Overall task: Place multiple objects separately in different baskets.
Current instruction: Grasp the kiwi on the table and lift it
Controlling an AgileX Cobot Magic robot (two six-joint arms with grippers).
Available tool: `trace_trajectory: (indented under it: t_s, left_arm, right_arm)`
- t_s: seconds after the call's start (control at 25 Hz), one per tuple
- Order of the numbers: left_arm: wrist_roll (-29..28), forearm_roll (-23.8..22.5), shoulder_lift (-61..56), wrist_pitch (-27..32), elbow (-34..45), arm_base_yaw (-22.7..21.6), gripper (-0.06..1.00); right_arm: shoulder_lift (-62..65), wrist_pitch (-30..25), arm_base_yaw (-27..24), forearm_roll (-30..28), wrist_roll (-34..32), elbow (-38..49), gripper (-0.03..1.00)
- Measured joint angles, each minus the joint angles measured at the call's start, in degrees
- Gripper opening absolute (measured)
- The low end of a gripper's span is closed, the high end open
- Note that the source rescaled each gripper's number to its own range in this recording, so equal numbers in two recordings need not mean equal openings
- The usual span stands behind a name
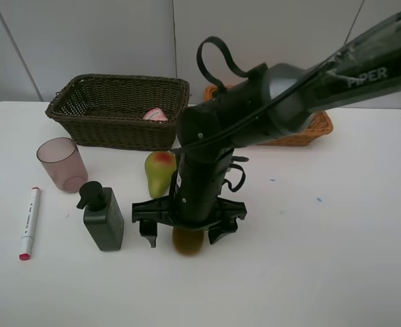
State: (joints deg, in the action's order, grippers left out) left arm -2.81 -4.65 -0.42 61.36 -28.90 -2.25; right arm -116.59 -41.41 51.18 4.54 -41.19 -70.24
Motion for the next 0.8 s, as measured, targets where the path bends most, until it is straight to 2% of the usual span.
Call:
trace_trajectory:
  t_s: [0.44,0.52,0.6,0.64,0.68,0.72,0.8]
  left_arm:
    - [0.0,0.0,0.0,0.0,0.0,0.0,0.89]
    - [0.0,0.0,0.0,0.0,0.0,0.0,0.89]
    - [0.0,0.0,0.0,0.0,0.0,0.0,0.89]
    - [0.0,0.0,0.0,0.0,0.0,0.0,0.89]
    - [0.0,0.0,0.0,0.0,0.0,0.0,0.89]
    - [0.0,0.0,0.0,0.0,0.0,0.0,0.89]
    - [0.0,0.0,0.0,0.0,0.0,0.0,0.89]
  right_arm:
    - [-0.83,0.06,0.0,0.07,0.0,0.0,0.97]
    - [-0.83,0.06,0.0,0.07,0.0,0.0,0.94]
    - [-0.83,0.06,0.0,0.07,0.0,0.0,0.79]
    - [-0.83,0.06,0.0,0.07,0.0,0.0,0.64]
    - [-0.83,0.0,0.0,0.07,0.0,0.0,0.43]
    - [-0.83,0.0,0.0,0.13,0.0,0.0,0.35]
    - [-0.83,0.0,0.0,0.21,0.0,0.0,0.36]
